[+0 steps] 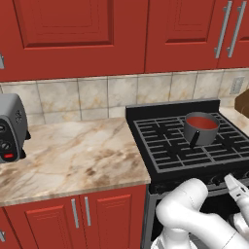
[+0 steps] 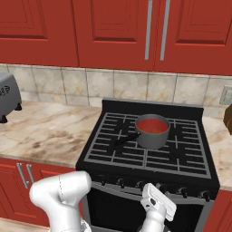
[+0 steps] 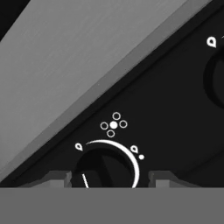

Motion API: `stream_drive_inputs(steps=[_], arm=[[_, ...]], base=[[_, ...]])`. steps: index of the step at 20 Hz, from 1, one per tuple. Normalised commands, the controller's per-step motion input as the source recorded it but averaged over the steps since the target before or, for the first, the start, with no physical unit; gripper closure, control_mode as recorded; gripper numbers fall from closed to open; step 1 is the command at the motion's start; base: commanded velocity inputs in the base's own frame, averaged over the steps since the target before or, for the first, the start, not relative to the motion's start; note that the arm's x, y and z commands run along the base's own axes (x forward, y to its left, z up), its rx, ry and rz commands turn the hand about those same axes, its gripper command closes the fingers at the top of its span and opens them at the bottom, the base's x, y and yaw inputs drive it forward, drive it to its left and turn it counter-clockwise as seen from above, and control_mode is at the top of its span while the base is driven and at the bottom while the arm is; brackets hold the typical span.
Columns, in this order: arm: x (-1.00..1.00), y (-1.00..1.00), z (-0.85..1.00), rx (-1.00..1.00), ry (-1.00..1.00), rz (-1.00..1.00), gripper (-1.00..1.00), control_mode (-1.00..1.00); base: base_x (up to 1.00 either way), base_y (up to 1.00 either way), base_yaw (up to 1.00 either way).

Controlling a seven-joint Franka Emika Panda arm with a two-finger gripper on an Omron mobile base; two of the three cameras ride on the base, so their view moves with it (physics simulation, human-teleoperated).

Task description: Wait until the marinara sauce is simmered to a deep red color and then turn off the stove.

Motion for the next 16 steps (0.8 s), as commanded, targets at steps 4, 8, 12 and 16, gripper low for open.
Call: stream_drive_inputs(steps=[4,8,12,16], arm=[[0.12,0.28,0.0,0.0,0.0,0.04,1.0,-1.0],[0.03,0.17,0.0,0.0,0.0,0.03,1.0,-1.0],[0.04,0.04,0.0,0.0,0.0,0.01,1.0,-1.0],[0.0,-0.01,0.0,0.01,0.0,0.0,1.0,-1.0]], base=[[0.0,0.0,0.0],[0.0,0.0,0.0],[0.0,0.0,0.0],[0.0,0.0,0.0]])
